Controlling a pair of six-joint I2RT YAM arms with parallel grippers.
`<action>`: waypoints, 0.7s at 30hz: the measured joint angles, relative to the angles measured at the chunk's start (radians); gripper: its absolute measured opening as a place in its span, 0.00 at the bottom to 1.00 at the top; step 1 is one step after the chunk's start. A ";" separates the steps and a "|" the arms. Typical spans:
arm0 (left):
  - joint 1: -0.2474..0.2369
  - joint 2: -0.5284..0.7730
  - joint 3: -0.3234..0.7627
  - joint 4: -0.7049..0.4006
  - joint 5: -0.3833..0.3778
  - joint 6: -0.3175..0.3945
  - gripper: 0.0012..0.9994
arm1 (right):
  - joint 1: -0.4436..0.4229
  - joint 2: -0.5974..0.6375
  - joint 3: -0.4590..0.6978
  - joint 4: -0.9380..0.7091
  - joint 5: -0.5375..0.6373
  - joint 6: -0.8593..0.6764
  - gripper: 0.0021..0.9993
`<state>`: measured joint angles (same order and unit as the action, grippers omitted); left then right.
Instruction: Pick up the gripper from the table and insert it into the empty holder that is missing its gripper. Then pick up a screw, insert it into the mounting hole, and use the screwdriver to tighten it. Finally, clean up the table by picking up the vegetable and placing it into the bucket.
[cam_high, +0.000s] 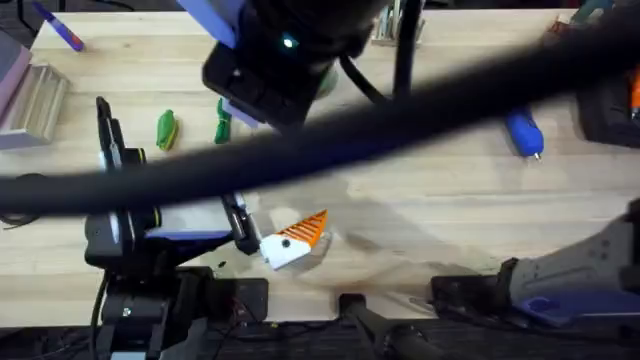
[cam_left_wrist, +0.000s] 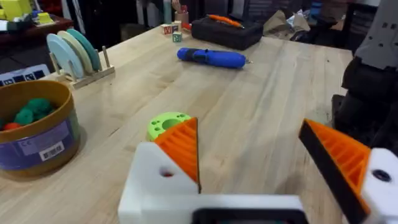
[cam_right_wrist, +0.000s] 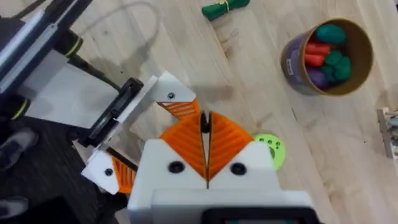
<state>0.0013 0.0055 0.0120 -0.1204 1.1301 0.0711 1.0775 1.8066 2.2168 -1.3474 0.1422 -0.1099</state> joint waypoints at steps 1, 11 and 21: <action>0.000 0.000 0.000 0.000 0.000 0.000 0.99 | 0.000 0.014 0.024 -0.016 0.000 -0.006 0.00; 0.000 0.000 0.000 0.000 0.000 0.000 0.99 | 0.008 0.096 0.111 -0.110 0.000 -0.083 0.00; 0.000 0.000 0.000 0.000 0.000 0.000 0.99 | 0.019 0.127 0.111 -0.119 0.000 -0.222 0.00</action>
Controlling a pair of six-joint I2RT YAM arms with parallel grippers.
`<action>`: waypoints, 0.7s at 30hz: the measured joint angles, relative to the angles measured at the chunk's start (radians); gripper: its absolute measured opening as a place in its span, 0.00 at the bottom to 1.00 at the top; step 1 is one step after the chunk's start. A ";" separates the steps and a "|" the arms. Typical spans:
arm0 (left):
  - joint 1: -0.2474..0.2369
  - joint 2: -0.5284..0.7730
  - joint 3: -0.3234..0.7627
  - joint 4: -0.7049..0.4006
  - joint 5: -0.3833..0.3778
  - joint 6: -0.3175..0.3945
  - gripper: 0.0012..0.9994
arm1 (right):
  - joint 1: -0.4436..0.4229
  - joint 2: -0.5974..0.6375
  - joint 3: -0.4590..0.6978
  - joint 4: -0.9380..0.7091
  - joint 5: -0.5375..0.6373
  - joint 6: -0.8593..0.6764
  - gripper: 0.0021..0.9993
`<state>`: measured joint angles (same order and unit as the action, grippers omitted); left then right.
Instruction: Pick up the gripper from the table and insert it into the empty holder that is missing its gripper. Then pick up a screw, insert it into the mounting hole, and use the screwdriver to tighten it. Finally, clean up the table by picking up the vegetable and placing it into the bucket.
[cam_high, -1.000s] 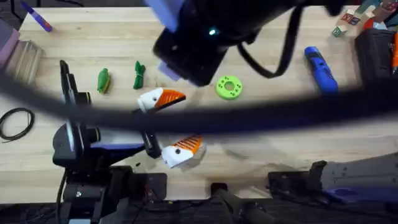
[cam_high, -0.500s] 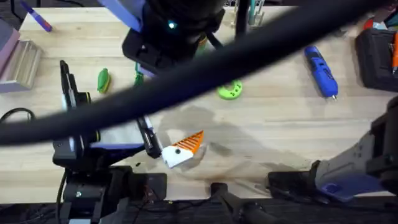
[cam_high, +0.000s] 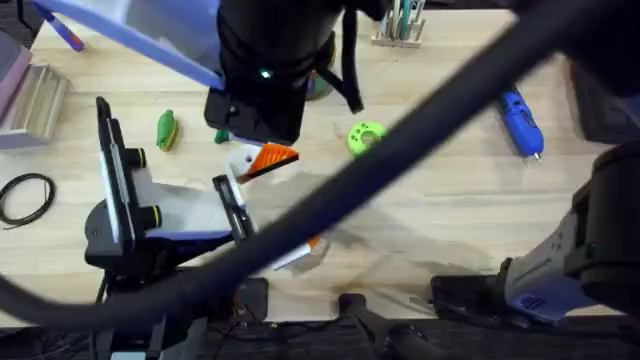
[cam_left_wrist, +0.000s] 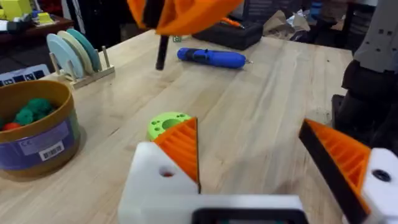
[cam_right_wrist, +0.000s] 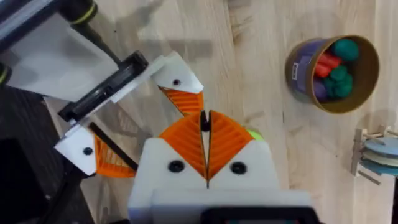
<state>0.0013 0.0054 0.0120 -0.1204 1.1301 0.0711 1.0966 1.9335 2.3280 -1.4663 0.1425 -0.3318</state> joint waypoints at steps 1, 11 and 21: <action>0.000 0.000 0.000 0.000 0.000 0.000 0.99 | 0.000 0.001 0.000 0.000 0.000 -0.009 0.00; 0.000 0.000 0.000 0.000 0.000 0.000 0.99 | 0.000 0.002 0.000 -0.006 -0.071 -0.173 0.00; 0.000 0.000 0.000 0.000 0.000 0.000 0.99 | 0.001 0.004 0.000 -0.012 -0.093 -0.298 0.00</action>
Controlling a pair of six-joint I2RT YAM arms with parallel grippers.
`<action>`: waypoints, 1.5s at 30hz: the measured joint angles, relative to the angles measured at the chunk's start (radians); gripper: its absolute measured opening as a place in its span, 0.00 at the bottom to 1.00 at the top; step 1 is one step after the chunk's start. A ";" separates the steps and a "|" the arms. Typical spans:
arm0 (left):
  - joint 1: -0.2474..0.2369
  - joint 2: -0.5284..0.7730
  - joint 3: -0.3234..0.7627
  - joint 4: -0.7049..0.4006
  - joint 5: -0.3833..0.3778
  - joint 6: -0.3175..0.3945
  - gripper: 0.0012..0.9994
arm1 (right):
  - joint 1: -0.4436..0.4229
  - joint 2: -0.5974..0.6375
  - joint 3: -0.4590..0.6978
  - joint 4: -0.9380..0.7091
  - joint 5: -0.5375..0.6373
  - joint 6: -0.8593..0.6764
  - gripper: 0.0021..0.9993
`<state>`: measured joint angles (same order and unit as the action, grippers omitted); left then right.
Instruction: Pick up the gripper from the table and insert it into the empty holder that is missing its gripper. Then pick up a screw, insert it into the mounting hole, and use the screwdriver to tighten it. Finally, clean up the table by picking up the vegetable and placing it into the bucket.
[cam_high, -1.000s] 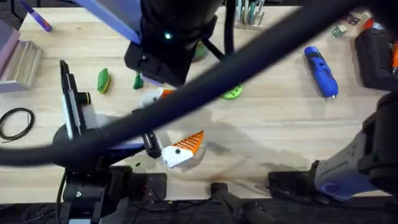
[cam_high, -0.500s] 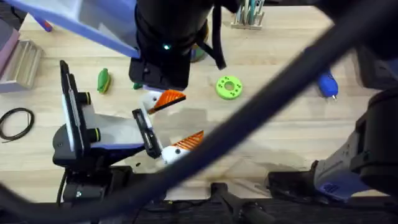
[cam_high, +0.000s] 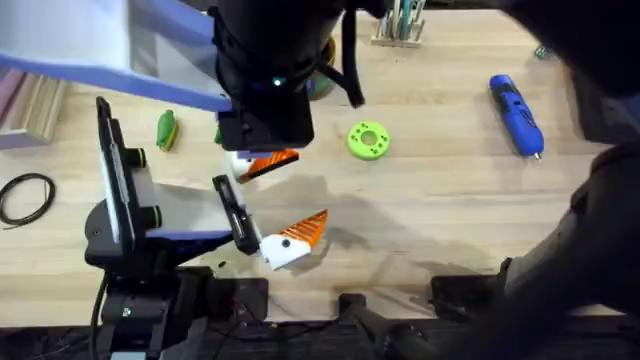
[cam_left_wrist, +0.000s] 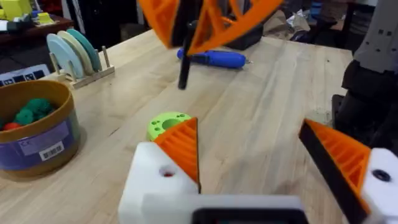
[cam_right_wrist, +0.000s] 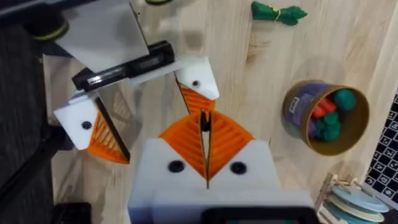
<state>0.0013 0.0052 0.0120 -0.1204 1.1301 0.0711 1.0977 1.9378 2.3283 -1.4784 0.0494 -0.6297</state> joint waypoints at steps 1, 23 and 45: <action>0.000 0.000 0.000 0.000 0.000 0.000 0.99 | 0.000 0.004 0.000 0.000 -0.002 -0.002 0.00; 0.000 0.000 0.000 0.000 0.000 0.000 0.99 | 0.000 0.080 0.000 0.005 -0.006 -0.011 0.00; 0.000 0.000 0.000 0.000 0.000 0.000 0.99 | 0.015 0.082 0.000 -0.013 -0.005 -0.011 0.00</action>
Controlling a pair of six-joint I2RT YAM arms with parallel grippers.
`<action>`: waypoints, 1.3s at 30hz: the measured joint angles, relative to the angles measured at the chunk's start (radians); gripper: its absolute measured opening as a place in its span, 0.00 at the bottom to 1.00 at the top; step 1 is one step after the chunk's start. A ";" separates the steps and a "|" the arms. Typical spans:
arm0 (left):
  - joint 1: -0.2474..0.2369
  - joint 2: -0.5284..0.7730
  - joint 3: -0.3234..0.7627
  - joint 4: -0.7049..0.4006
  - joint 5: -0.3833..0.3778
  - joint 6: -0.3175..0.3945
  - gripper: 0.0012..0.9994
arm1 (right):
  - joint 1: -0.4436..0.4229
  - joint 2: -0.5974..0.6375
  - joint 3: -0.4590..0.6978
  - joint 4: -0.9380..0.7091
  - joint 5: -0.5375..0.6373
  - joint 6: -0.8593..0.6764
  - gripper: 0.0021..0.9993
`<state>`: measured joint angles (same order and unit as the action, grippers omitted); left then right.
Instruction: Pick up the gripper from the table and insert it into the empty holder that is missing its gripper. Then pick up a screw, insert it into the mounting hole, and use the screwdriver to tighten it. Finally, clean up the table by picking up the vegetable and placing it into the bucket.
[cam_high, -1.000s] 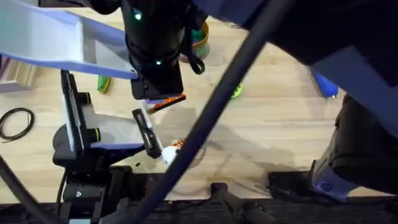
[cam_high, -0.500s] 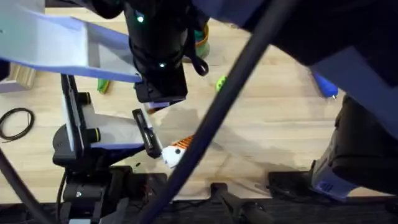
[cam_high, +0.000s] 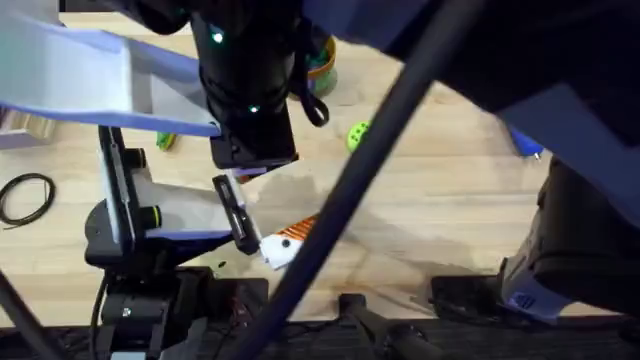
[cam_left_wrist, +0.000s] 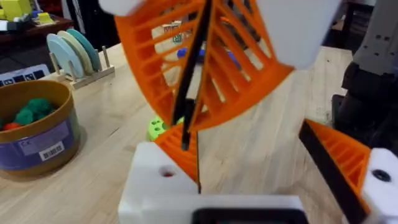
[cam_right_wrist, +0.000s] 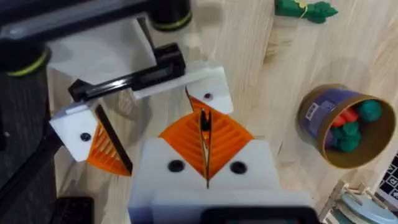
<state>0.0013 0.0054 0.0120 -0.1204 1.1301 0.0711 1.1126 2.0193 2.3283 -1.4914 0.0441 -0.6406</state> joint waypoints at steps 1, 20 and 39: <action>0.000 0.000 0.000 0.000 0.000 0.000 0.99 | 0.000 0.000 0.000 0.001 0.000 0.000 0.00; 0.000 0.000 0.000 0.000 0.000 0.000 0.99 | -0.003 0.005 0.000 0.023 -0.009 0.000 0.00; 0.000 0.000 0.000 0.000 0.000 0.000 0.99 | -0.013 0.021 0.000 0.022 -0.024 0.000 0.00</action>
<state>0.0013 0.0055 0.0120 -0.1204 1.1301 0.0711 1.0994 2.0407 2.3283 -1.4693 0.0201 -0.6407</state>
